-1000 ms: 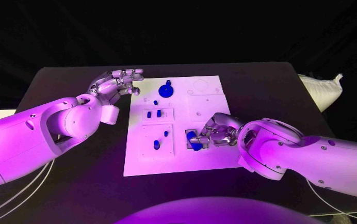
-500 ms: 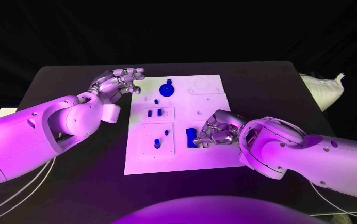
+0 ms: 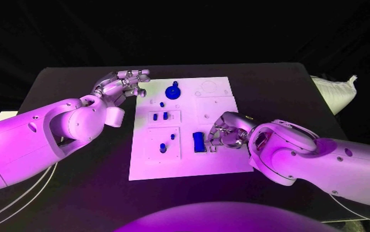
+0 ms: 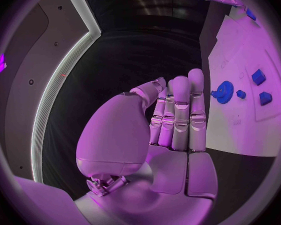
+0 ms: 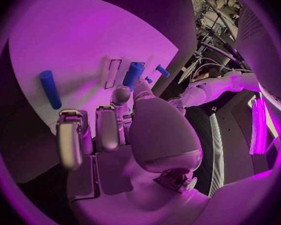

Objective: Assemble the parts on the task board

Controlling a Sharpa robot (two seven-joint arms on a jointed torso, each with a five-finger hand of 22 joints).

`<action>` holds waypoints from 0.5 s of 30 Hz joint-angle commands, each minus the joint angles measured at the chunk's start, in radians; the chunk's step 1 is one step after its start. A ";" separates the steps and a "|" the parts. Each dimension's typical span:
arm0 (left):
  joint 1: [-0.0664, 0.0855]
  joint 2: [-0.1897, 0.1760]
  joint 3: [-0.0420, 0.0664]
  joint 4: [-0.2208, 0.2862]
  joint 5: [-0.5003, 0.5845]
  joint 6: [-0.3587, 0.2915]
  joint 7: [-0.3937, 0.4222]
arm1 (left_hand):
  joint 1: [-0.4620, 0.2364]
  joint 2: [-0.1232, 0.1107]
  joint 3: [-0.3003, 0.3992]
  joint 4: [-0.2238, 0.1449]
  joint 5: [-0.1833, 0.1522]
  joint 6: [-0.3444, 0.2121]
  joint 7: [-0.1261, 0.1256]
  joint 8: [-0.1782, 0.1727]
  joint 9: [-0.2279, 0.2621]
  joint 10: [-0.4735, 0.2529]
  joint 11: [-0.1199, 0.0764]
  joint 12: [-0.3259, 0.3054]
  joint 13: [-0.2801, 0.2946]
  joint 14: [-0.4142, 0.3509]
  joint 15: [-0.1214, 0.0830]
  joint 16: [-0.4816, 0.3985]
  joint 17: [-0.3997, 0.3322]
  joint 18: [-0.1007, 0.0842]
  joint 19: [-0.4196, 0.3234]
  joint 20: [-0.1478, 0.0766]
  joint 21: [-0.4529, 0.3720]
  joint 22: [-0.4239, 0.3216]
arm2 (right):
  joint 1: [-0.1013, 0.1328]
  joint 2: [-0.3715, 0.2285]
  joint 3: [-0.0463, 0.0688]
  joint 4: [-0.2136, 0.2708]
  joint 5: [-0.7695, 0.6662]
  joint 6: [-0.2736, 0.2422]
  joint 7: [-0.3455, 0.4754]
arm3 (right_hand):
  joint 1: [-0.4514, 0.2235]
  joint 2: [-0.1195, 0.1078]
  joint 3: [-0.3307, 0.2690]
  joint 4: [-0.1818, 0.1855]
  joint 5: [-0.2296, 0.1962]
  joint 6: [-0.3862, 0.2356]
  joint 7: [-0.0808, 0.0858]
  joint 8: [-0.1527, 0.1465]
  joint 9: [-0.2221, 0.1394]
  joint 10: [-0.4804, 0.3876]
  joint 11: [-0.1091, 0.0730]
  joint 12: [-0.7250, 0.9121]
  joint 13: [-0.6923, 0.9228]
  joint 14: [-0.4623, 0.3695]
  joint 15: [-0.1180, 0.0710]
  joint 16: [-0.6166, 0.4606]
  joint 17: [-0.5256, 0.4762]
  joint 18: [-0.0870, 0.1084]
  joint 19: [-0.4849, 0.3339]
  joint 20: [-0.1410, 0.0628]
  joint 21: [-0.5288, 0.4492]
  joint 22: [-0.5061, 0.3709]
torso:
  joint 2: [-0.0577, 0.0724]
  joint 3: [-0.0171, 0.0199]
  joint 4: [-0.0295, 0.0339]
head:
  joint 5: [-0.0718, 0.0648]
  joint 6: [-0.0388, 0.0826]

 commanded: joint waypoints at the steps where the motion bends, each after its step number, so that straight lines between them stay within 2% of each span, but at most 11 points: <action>1: -0.001 0.002 0.001 0.001 -0.005 0.019 0.003 | -0.004 0.006 -0.006 0.001 0.002 -0.005 0.000 0.005 -0.002 -0.008 0.003 0.004 0.001 -0.007 -0.003 -0.006 -0.001 0.011 -0.008 0.001 -0.004 -0.001 | 0.008 -0.033 0.001 0.016 0.004 -0.034 0.011 | -0.006 0.007 -0.003 0.015 0.044 -0.016 0.003 -0.014 -0.004 0.010 0.003 0.002 0.006 0.047 -0.002 0.004 0.007 -0.018 0.041 -0.002 0.004 0.171 | -0.001 -0.0004 -0.0011 | -0.006 0.003; 7: -0.001 0.003 0.000 -0.001 -0.005 0.019 0.003 | -0.004 0.006 -0.006 0.001 0.002 -0.005 0.000 0.005 -0.002 -0.008 0.003 0.004 0.001 -0.007 -0.003 -0.006 -0.001 0.011 -0.008 0.001 -0.004 -0.001 | 0.040 -0.115 0.001 0.027 -0.004 -0.021 0.012 | 0.003 0.011 -0.004 0.024 0.084 -0.027 0.009 -0.031 -0.008 0.010 0.007 0.000 0.009 0.048 0.002 0.009 0.016 -0.019 0.043 0.001 0.007 0.175 | -0.002 -0.0003 -0.0044 | -0.021 0.011; 11: -0.001 0.004 0.000 -0.002 -0.005 0.019 0.003 | -0.004 0.006 -0.006 0.001 0.002 -0.005 0.000 0.005 -0.002 -0.008 0.003 0.004 0.001 -0.007 -0.003 -0.006 -0.001 0.011 -0.008 0.001 -0.004 -0.001 | 0.047 -0.153 0.001 0.022 -0.043 0.001 0.003 | 0.002 0.009 -0.007 0.026 0.087 -0.027 0.009 -0.033 -0.009 0.010 0.008 0.001 0.011 0.049 0.002 0.013 0.022 -0.020 0.044 0.002 0.008 0.176 | -0.001 0.0010 -0.0072 | -0.027 0.014; 15: -0.001 0.005 0.000 -0.003 -0.005 0.020 0.002 | -0.004 0.006 -0.006 0.001 0.002 -0.005 0.000 0.005 -0.002 -0.008 0.003 0.004 0.001 -0.007 -0.003 -0.006 -0.001 0.011 -0.008 0.001 -0.004 -0.001 | 0.050 -0.176 0.000 0.010 -0.093 0.048 -0.007 | -0.007 0.004 -0.015 0.038 0.089 -0.024 0.009 -0.037 -0.009 0.013 0.008 0.006 0.016 0.050 0.003 0.015 0.025 -0.020 0.044 0.003 0.008 0.176 | -0.001 0.0016 -0.0104 | -0.036 0.019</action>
